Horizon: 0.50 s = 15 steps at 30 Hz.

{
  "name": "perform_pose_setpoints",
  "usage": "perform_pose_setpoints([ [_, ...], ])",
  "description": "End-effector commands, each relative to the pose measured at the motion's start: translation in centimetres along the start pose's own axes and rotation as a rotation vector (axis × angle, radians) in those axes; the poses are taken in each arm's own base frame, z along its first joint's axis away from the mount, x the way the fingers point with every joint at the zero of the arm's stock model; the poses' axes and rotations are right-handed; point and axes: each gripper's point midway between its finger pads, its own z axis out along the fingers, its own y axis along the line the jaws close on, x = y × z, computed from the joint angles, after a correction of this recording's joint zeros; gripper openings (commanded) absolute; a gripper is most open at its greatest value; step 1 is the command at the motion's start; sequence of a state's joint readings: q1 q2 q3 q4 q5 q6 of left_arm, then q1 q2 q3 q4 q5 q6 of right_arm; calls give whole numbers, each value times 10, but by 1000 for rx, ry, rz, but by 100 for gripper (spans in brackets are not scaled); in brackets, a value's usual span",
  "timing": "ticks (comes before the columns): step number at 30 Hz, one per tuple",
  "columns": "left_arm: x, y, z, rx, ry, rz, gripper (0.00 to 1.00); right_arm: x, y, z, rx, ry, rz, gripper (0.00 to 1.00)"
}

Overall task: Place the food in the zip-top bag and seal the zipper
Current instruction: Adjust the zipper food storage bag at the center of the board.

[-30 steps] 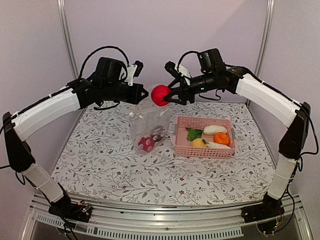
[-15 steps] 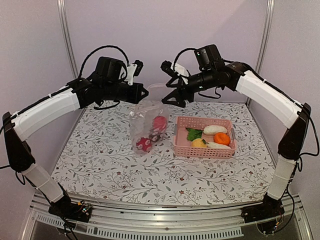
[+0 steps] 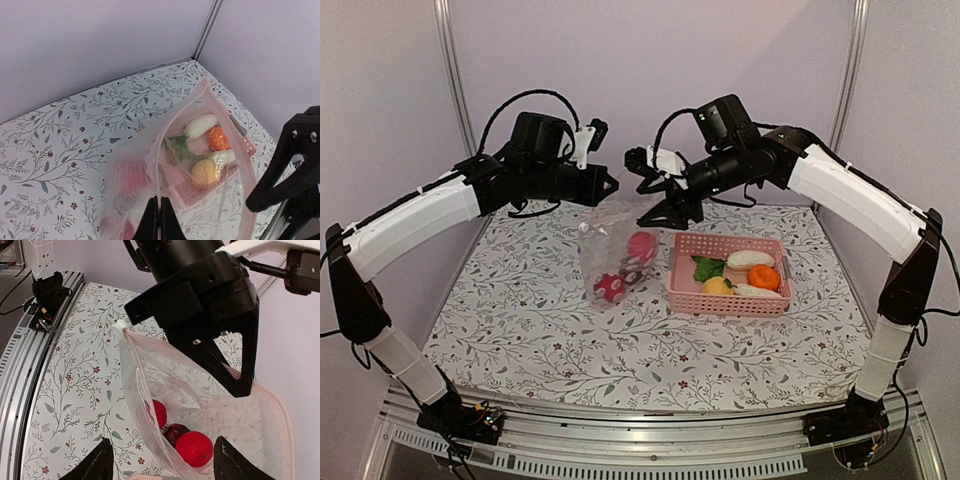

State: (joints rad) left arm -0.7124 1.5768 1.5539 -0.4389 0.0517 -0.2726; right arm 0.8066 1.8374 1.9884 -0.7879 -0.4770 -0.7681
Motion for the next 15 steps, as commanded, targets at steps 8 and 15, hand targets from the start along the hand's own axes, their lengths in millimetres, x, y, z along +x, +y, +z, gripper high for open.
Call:
perform_pose_setpoints([
  [8, -4, -6, 5, 41, 3, 22, 0, 13, 7, 27, -13, 95, -85, 26],
  [15, -1, -5, 7, 36, 15, 33, 0, -6, 2, 21, 19, 64, -135, 2],
])
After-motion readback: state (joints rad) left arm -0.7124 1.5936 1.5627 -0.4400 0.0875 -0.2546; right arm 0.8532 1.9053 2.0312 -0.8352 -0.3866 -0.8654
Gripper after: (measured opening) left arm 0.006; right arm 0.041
